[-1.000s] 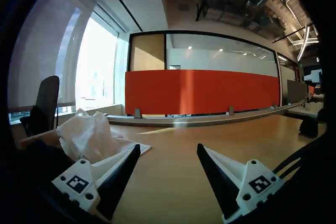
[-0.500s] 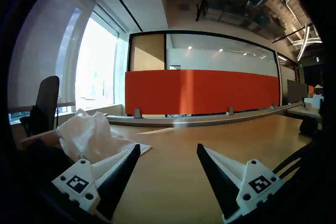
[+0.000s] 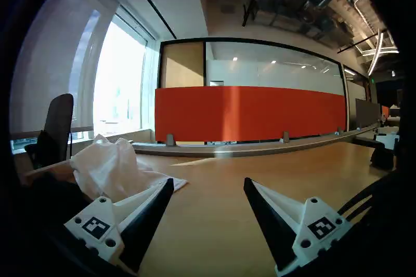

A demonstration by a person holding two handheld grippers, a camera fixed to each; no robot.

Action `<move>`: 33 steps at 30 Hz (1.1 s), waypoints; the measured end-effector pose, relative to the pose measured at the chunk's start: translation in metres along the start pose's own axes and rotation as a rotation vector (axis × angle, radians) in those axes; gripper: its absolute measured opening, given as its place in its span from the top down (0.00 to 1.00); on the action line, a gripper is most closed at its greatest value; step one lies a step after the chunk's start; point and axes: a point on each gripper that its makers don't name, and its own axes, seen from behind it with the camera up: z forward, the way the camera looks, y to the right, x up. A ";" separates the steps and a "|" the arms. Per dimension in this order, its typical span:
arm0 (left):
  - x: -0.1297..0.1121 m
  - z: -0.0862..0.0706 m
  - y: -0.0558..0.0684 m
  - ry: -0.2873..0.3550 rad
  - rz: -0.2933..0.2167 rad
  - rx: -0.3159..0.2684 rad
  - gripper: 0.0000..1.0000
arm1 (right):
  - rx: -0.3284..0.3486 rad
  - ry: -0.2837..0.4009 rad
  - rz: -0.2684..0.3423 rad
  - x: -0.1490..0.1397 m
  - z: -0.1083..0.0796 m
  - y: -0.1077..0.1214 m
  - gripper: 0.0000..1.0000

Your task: Fold towel

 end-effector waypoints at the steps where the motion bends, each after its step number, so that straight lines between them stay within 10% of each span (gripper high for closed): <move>1: 0.000 0.000 0.000 0.000 0.000 0.000 0.00 | -0.002 -0.001 0.001 -0.001 0.000 0.001 0.01; 33: 0.000 0.000 -0.001 0.000 0.000 0.000 0.00 | 0.013 0.010 -0.047 -0.002 -0.008 -0.011 0.01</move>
